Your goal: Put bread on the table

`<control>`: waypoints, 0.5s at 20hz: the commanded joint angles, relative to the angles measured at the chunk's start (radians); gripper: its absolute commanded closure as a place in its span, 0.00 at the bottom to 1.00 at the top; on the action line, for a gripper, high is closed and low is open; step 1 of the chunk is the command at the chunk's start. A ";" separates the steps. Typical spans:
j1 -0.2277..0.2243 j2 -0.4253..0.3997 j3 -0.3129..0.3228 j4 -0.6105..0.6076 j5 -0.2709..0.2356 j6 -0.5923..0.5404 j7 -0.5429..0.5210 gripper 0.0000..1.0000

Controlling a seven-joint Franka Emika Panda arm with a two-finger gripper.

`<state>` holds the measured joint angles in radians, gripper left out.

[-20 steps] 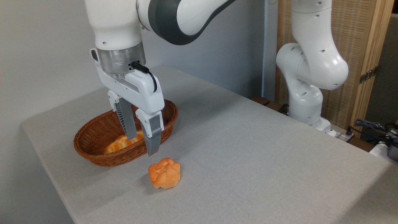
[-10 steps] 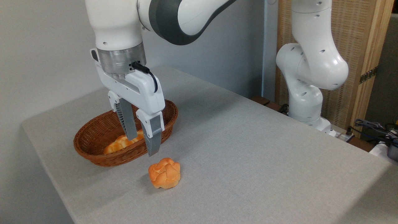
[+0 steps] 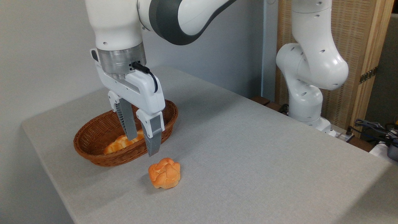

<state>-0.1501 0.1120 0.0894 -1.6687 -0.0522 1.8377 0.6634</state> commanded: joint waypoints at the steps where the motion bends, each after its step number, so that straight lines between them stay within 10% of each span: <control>1: -0.003 -0.002 0.001 0.007 -0.003 0.006 0.004 0.00; 10: -0.011 0.009 -0.097 -0.006 -0.063 0.012 -0.246 0.00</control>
<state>-0.1568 0.1214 0.0379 -1.6691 -0.0976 1.8377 0.5207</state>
